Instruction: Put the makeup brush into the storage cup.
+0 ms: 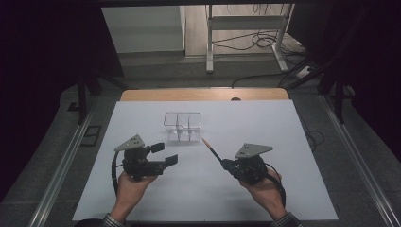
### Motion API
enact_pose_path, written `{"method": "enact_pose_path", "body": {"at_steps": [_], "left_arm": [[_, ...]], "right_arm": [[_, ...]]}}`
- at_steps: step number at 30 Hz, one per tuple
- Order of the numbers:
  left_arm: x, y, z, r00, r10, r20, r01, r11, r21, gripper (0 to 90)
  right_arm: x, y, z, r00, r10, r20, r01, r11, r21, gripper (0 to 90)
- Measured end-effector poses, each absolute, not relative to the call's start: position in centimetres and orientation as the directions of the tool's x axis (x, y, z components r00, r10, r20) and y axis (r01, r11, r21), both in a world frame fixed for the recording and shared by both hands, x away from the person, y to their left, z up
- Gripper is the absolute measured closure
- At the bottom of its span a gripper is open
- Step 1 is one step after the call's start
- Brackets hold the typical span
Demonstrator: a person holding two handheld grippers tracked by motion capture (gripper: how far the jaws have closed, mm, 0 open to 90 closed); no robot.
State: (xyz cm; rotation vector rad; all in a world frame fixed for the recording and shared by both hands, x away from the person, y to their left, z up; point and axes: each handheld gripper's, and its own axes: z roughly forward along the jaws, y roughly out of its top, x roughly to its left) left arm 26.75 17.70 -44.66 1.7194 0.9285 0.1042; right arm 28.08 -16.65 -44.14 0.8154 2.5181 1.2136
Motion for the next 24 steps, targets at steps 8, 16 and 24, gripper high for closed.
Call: {"method": "enact_pose_path", "body": {"at_steps": [8, 16, 24], "left_arm": [[27.5, 16.4, -44.9, 0.704, 0.574, -0.418, 0.538, -0.048, 0.842, 25.3], [28.2, 15.1, -44.8, 0.726, 0.531, -0.437, 0.542, -0.051, 0.839, 32.7], [28.7, 14.3, -45.3, 0.741, 0.491, -0.458, 0.551, -0.055, 0.833, 41.1]], "right_arm": [[27.8, -16.2, -44.2, -0.822, 0.568, 0.039, 0.375, 0.489, 0.788, 84.7], [27.8, -15.8, -44.4, -0.829, 0.555, 0.059, 0.375, 0.476, 0.796, 84.7], [27.5, -15.1, -44.5, -0.841, 0.537, 0.066, 0.36, 0.465, 0.809, 84.7]]}}
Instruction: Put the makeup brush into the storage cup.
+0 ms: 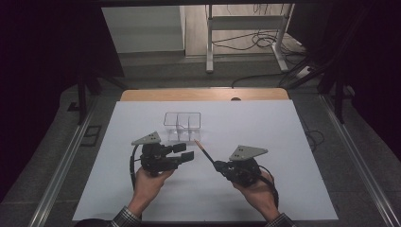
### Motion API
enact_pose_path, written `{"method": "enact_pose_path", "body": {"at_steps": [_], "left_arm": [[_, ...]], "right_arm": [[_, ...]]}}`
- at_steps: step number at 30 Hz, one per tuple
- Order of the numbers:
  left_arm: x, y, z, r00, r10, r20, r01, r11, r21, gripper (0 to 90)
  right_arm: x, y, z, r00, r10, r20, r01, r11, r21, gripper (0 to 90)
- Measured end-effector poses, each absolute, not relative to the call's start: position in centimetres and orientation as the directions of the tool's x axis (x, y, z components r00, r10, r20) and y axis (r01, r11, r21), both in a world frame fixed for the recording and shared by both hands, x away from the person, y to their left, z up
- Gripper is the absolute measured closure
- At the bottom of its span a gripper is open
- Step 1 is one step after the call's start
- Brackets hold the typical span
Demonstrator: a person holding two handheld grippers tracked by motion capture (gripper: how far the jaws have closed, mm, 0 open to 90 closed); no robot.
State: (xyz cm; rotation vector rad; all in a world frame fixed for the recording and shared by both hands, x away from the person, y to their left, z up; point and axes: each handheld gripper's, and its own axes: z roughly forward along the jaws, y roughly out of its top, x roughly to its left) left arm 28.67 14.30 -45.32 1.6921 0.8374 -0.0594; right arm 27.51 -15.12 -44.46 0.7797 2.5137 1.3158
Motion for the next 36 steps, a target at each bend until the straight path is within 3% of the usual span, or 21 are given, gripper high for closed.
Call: {"method": "enact_pose_path", "body": {"at_steps": [26, 32, 36], "left_arm": [[29.2, 13.6, -46.7, 0.732, 0.395, -0.556, 0.604, 0.003, 0.797, 62.2], [29.4, 13.8, -47.1, 0.726, 0.326, -0.605, 0.633, 0.027, 0.774, 81.2], [29.2, 13.6, -46.9, 0.739, 0.343, -0.58, 0.616, 0.005, 0.787, 83.6]], "right_arm": [[27.1, -13.3, -44.9, -0.87, 0.48, 0.114, 0.35, 0.437, 0.828, 84.6], [27.1, -13.0, -45.1, -0.877, 0.469, 0.106, 0.341, 0.452, 0.824, 84.6], [27.2, -12.6, -45.4, -0.881, 0.464, 0.095, 0.335, 0.47, 0.817, 83.7]]}}
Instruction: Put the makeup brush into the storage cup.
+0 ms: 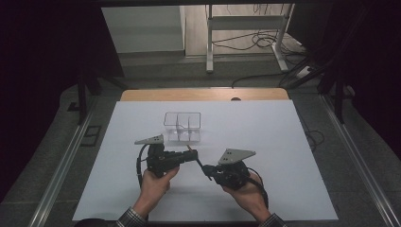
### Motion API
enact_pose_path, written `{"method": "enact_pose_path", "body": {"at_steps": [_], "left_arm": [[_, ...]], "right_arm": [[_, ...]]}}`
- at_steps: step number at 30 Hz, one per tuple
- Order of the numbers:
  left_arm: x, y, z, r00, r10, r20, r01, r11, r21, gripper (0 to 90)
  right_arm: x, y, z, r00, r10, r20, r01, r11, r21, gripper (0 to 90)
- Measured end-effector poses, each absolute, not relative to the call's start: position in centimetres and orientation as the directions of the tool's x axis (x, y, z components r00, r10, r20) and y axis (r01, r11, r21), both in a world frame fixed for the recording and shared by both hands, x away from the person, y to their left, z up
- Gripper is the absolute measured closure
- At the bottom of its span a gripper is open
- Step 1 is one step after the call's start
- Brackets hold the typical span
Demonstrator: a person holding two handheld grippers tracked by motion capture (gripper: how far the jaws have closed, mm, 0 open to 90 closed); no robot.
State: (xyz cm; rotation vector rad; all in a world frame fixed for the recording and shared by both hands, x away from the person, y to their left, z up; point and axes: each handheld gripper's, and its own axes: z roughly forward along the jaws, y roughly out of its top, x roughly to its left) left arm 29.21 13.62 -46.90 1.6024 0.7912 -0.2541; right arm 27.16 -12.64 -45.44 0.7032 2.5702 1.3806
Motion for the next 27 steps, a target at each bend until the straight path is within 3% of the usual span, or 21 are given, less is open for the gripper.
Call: {"method": "enact_pose_path", "body": {"at_steps": [11, 27], "left_arm": [[28.9, 13.9, -46.7, 0.75, 0.401, -0.526, 0.585, -0.031, 0.81, 83.7], [28.7, 14.4, -46.3, 0.758, 0.442, -0.48, 0.558, -0.059, 0.828, 83.7]], "right_arm": [[27.3, -13.2, -45.5, -0.877, 0.467, 0.114, 0.354, 0.468, 0.81, 71.0], [27.5, -14.9, -45.5, -0.858, 0.497, 0.129, 0.389, 0.465, 0.795, 59.9]]}}
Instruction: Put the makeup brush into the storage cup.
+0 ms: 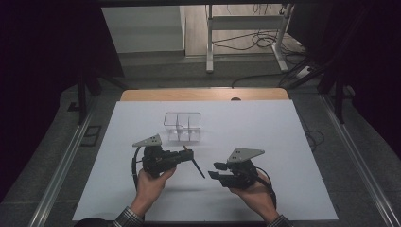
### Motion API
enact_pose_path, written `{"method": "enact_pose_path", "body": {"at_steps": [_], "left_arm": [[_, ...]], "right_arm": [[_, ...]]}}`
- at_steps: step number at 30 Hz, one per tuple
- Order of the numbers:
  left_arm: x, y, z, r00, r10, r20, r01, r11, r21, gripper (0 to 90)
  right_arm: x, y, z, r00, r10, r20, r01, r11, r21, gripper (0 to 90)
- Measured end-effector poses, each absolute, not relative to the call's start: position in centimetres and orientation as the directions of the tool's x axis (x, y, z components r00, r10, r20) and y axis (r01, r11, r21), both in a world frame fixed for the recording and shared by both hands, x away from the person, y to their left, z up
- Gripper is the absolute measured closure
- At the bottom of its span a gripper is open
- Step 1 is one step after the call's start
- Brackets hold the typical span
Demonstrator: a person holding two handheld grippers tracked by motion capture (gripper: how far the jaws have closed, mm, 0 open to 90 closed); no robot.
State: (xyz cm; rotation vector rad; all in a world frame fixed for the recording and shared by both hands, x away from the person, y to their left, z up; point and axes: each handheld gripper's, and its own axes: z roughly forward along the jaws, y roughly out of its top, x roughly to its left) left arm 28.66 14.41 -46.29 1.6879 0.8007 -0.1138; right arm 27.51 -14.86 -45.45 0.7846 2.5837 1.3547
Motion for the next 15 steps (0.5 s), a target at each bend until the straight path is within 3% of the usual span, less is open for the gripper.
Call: {"method": "enact_pose_path", "body": {"at_steps": [15], "left_arm": [[28.3, 14.78, -45.28, 0.772, 0.482, -0.414, 0.515, -0.093, 0.852, 83.7]], "right_arm": [[27.44, -15.85, -45.11, -0.849, 0.517, 0.11, 0.395, 0.481, 0.783, 47.8]]}}
